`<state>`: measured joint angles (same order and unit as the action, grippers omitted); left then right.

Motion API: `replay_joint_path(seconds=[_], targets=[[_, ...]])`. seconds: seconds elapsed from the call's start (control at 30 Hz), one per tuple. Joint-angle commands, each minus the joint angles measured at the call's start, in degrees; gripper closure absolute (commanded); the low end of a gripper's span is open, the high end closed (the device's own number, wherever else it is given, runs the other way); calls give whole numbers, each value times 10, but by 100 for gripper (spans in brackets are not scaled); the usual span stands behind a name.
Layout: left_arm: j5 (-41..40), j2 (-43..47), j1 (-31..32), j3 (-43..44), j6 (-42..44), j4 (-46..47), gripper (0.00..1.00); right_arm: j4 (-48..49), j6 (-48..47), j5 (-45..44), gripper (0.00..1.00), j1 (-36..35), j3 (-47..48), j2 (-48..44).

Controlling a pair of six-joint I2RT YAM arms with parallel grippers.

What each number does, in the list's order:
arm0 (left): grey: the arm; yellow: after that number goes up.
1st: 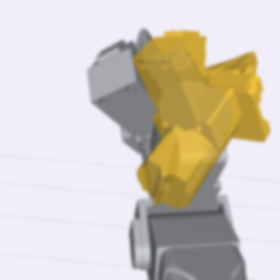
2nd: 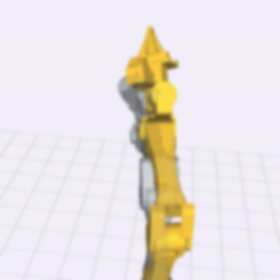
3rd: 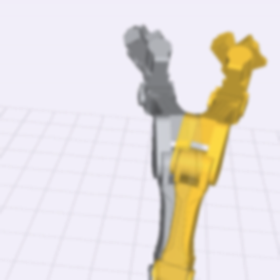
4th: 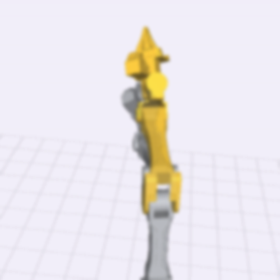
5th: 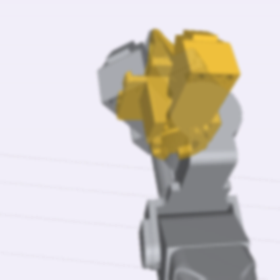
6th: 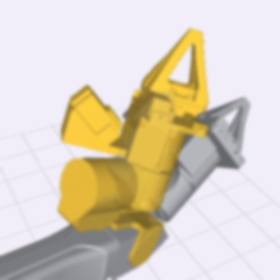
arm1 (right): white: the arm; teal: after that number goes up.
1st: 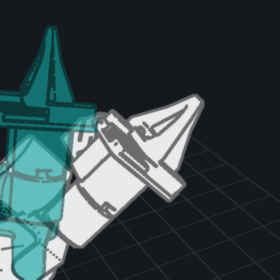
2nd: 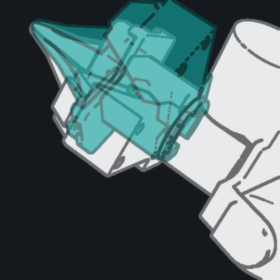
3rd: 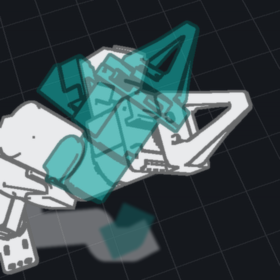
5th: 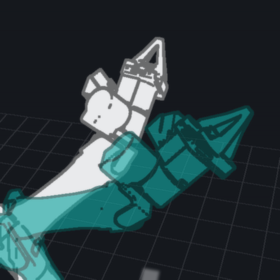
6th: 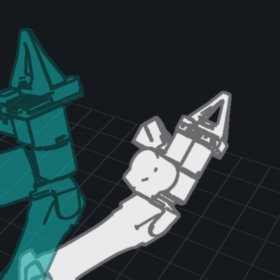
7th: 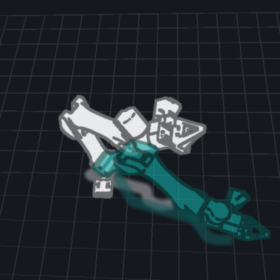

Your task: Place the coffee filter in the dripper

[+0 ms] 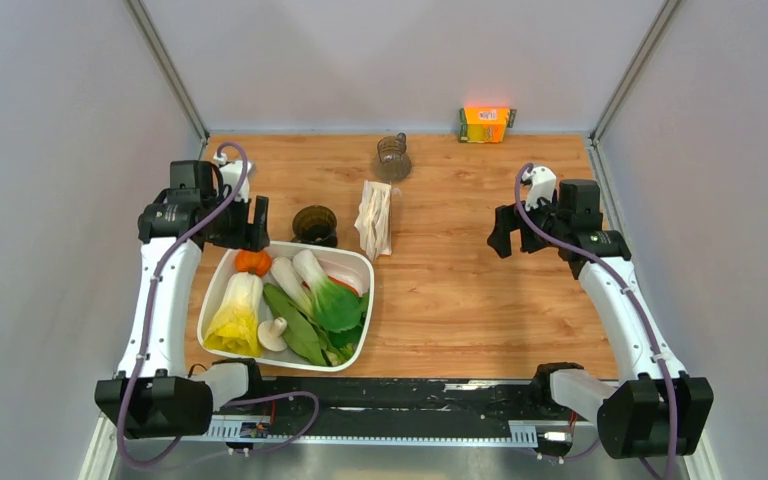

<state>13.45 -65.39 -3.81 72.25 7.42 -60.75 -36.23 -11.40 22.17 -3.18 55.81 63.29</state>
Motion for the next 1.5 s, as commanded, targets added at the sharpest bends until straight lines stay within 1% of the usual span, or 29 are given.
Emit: replay_joint_path(seconds=[0.0, 0.03, 0.07, 0.1, 0.13, 0.17, 0.2, 0.23, 0.27, 0.3, 0.37, 0.4, 0.43, 0.5, 0.53, 0.63, 0.73, 0.9, 0.97, 1.1, 1.27, 1.4, 1.47], targets=[[22, -32, 40, 77, 46, -9, 19, 14, -10, 25, 0, 5, 6, -2], [15, -48, 77, 102, 64, -14, 19, 12, -12, 29, 0, 6, 9, 0], [10, -54, 97, 112, 73, -19, 19, 10, -12, 31, 0, 8, 10, 1], [-2, -62, 142, 127, 89, -16, 18, 10, -12, 32, 0, 10, 10, 1], [-7, -66, 168, 132, 97, -13, 18, 10, -12, 32, 0, 12, 9, 0], [-18, -73, 218, 138, 114, -7, 18, 9, -12, 32, 0, 14, 10, 0], [-23, -76, 245, 139, 121, -4, 18, 9, -12, 34, 0, 18, 10, 0], [-34, -86, 302, 139, 138, 1, 17, 9, -12, 37, 0, 22, 10, 1], [-39, -92, 329, 138, 146, 3, 17, 10, -11, 42, 0, 25, 10, 3], [-55, -107, 388, 134, 161, 9, 17, 9, -9, 48, 0, 35, 11, 6], [-75, -127, 476, 120, 180, 25, 17, 5, -8, 62, 0, 59, 16, 12], [-78, -139, 498, 107, 189, 33, 17, 4, -6, 69, 0, 68, 18, 15], [-78, -146, 541, 102, 192, 50, 16, 3, -5, 74, 0, 77, 19, 18], [-73, -178, 589, 95, 195, 66, 16, 2, -4, 81, 0, 92, 20, 21], [-61, -212, 616, 87, 191, 84, 16, 0, -4, 86, 0, 101, 21, 23], [-57, -255, 629, 58, 192, 119, 16, -2, -7, 91, 0, 103, 21, 25], [-75, -294, 630, 38, 210, 131, 15, -5, -10, 92, 0, 104, 21, 24], [-114, -292, 625, -57, 255, 173, 15, -6, -11, 98, 0, 104, 22, 28], [-118, -289, 607, -82, 266, 176, 15, -6, -12, 100, 0, 104, 22, 29], [-113, -266, 562, -115, 279, 177, 15, -7, -12, 109, 0, 104, 24, 34], [-118, -202, 524, -166, 297, 188, 15, -9, -13, 116, 0, 104, 25, 40], [-103, -167, 487, -182, 311, 170, 15, -10, -14, 122, 0, 104, 33, 54], [-101, -150, 483, -179, 317, 164, 15, -10, -14, 130, 0, 103, 44, 72]])
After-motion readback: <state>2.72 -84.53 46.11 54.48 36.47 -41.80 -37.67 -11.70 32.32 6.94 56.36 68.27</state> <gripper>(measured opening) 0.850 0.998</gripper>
